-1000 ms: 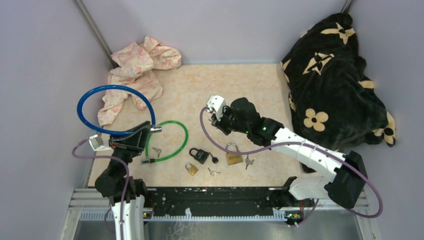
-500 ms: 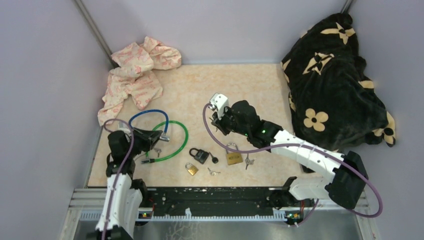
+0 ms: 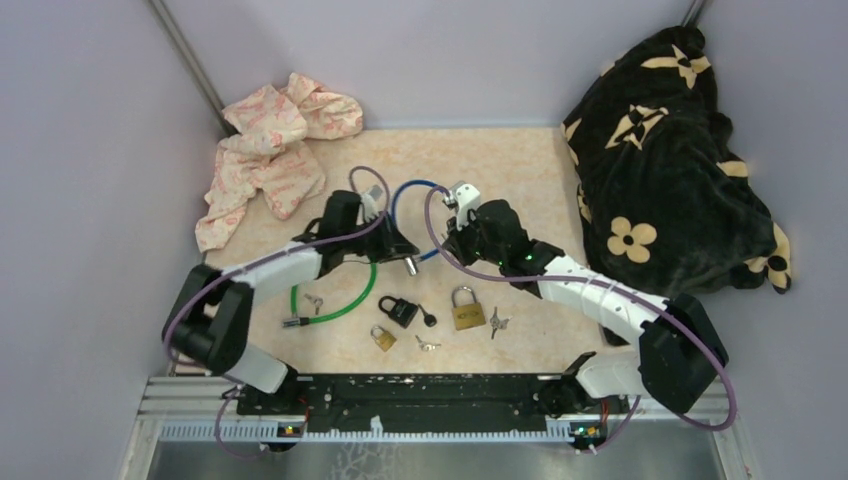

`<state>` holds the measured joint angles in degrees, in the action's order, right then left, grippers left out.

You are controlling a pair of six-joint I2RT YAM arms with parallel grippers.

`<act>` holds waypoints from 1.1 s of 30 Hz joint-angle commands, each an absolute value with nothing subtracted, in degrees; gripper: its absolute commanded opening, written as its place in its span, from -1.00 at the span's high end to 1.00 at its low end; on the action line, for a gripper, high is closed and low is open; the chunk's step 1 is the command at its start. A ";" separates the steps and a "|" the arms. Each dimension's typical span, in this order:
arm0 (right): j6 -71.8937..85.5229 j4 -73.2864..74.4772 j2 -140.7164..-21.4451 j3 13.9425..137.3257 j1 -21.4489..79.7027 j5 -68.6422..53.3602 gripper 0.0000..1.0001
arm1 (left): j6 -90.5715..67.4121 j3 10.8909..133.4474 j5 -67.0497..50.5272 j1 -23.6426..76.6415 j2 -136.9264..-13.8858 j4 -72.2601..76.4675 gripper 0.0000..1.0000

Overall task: Lock with the key
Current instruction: Place the lock at the center of the board, then place the key at the center of the board.

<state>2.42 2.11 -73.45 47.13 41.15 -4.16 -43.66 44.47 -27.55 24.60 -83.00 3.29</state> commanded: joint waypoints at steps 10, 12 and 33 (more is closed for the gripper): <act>9.55 -4.57 -83.46 52.52 39.95 -4.87 1.00 | -33.61 37.18 -17.30 29.16 -80.27 15.85 -0.97; 11.18 0.48 -88.91 56.56 39.90 0.31 1.00 | -32.47 35.38 -15.13 28.86 -75.03 13.22 -0.97; 15.51 9.90 -63.83 49.92 39.37 21.97 -0.97 | -47.55 10.00 -2.18 -3.96 -10.88 -4.26 -0.97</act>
